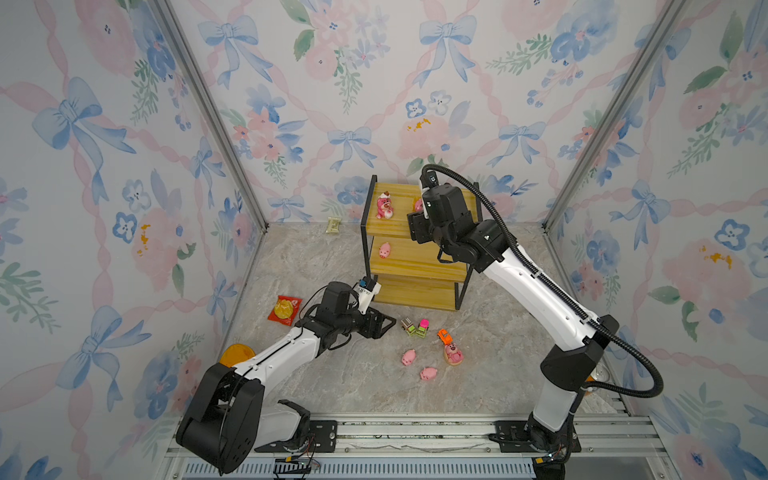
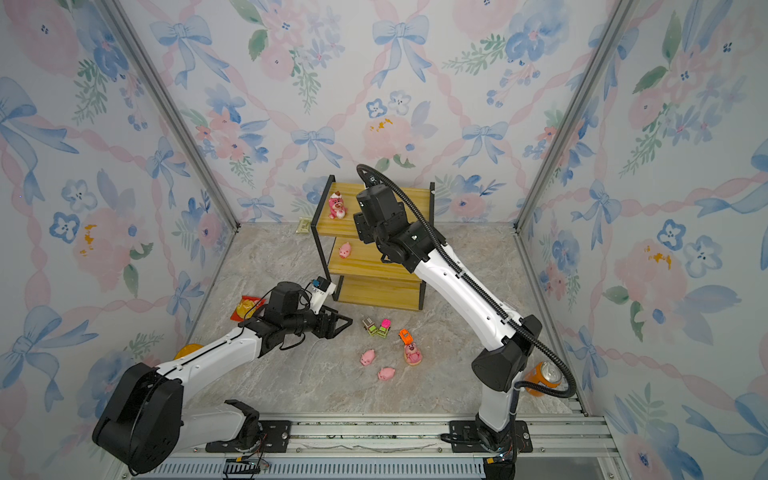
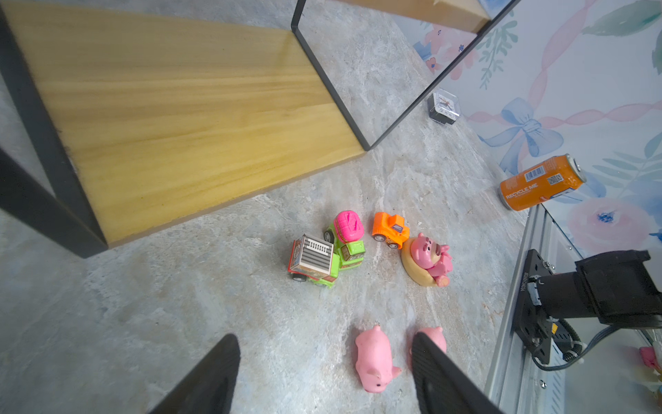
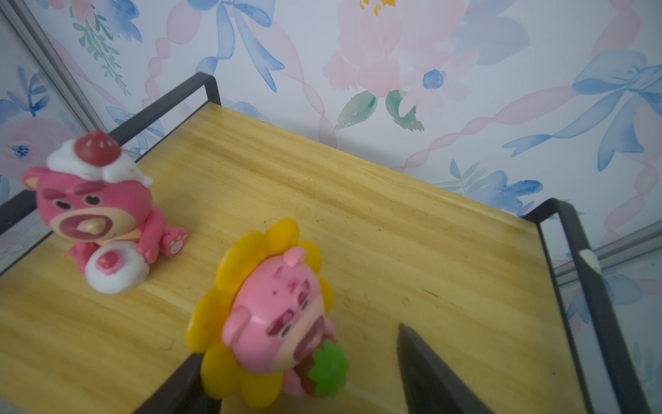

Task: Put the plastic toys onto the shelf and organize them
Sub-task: 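Open the right gripper to set the pig on the top shelf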

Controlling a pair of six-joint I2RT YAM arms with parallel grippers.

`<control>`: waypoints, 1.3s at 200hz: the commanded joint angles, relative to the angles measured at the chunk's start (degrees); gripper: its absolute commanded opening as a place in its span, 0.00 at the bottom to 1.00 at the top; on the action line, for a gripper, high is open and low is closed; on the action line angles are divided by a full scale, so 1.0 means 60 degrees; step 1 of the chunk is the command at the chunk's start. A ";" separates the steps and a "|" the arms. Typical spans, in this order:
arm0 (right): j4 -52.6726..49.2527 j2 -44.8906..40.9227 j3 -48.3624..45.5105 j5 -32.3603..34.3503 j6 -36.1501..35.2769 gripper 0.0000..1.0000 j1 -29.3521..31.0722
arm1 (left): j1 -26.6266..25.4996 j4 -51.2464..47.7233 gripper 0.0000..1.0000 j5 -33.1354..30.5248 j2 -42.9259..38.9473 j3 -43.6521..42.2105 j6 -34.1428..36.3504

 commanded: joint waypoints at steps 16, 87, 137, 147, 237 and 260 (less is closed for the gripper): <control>0.0101 -0.0574 -0.0275 -0.0106 0.0099 0.76 0.0008 | 0.0028 0.0056 0.76 0.0143 0.0071 0.0170 0.0085; 0.0013 -0.1232 -0.0838 -0.0589 0.0202 0.80 0.0025 | 0.0036 0.0056 0.77 0.0128 0.0095 0.0175 0.0074; 0.0146 -0.1885 -0.1354 -0.0853 0.0245 0.82 -0.0028 | 0.0006 0.0063 0.77 0.0106 0.0066 0.0150 0.0051; 0.0315 -0.2105 -0.1577 -0.0825 0.0250 0.82 -0.0056 | -0.0009 0.0060 0.76 0.0085 0.0048 0.0150 0.0041; 0.0798 -0.2293 -0.2131 -0.1575 0.0313 0.63 -0.0877 | -0.0067 0.0057 0.76 -0.0048 0.0015 0.0092 -0.0021; 0.0786 -0.2083 -0.2064 -0.1772 0.0236 0.61 -0.0878 | -0.0082 0.0056 0.76 -0.0062 0.0037 0.0089 -0.0046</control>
